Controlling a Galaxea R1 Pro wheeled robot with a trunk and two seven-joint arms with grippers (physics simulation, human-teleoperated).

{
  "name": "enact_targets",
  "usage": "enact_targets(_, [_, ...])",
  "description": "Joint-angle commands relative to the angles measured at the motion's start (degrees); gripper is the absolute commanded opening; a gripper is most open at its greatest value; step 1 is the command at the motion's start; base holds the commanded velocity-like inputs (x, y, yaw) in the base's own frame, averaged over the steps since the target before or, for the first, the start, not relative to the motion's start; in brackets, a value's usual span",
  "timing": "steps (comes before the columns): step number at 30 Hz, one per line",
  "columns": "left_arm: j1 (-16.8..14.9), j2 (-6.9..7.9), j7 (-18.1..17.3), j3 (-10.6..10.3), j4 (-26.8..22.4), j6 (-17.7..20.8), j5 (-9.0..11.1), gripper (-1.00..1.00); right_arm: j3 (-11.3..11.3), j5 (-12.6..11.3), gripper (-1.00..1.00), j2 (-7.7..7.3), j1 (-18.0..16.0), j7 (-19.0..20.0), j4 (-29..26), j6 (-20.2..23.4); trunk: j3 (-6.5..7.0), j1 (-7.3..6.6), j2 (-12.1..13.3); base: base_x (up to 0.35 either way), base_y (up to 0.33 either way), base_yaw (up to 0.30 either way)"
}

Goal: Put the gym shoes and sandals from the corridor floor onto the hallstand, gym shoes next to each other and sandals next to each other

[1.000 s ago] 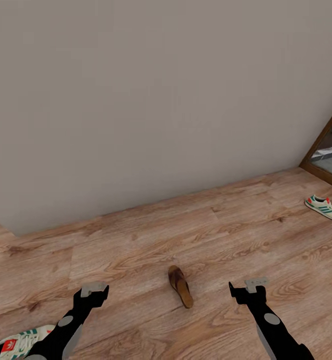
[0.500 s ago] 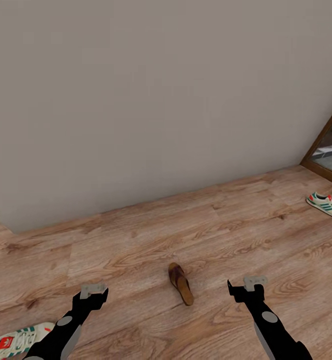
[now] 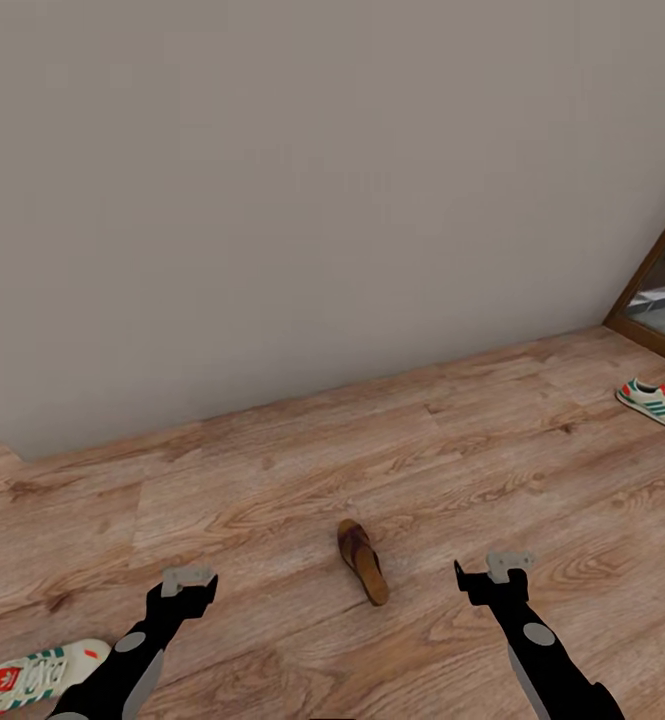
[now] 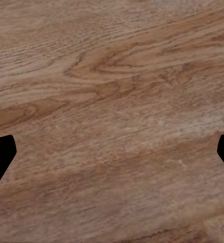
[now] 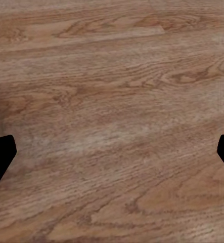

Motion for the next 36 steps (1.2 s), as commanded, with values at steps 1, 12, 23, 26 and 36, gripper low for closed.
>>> enact_targets(1, [-0.03,-0.03,-0.39,0.23,0.01,-0.13,0.34,1.0,-0.21,0.59,1.0,0.05,-0.03,0.12,0.02,-0.16,-0.22,0.22,-0.43,0.0,0.0,0.0])
enact_targets(12, [-0.1,0.01,-0.39,0.19,-0.15,-0.15,0.36,1.0,-0.32,0.55,1.0,0.08,-0.03,0.06,0.03,-0.15,-2.2,2.63,-4.84,0.0,0.0,0.0])
enact_targets(23, [-0.1,0.11,-0.46,0.17,-0.16,-0.2,0.35,1.0,-0.35,0.51,1.0,0.08,-0.03,-0.03,0.16,-0.15,-4.56,5.05,-9.25,0.0,0.0,0.114])
enact_targets(26, [-0.1,0.12,-0.53,0.13,-0.17,-0.22,0.36,1.0,-0.35,0.46,1.0,0.08,-0.03,-0.05,0.17,-0.15,-5.27,5.71,-10.46,0.0,0.0,0.178])
enact_targets(36, [-0.56,-0.09,-2.81,0.36,-1.24,-0.12,0.29,1.0,-0.3,0.41,1.0,0.12,-0.03,0.0,0.25,-0.15,-7.65,7.9,-14.47,0.0,0.0,0.189])
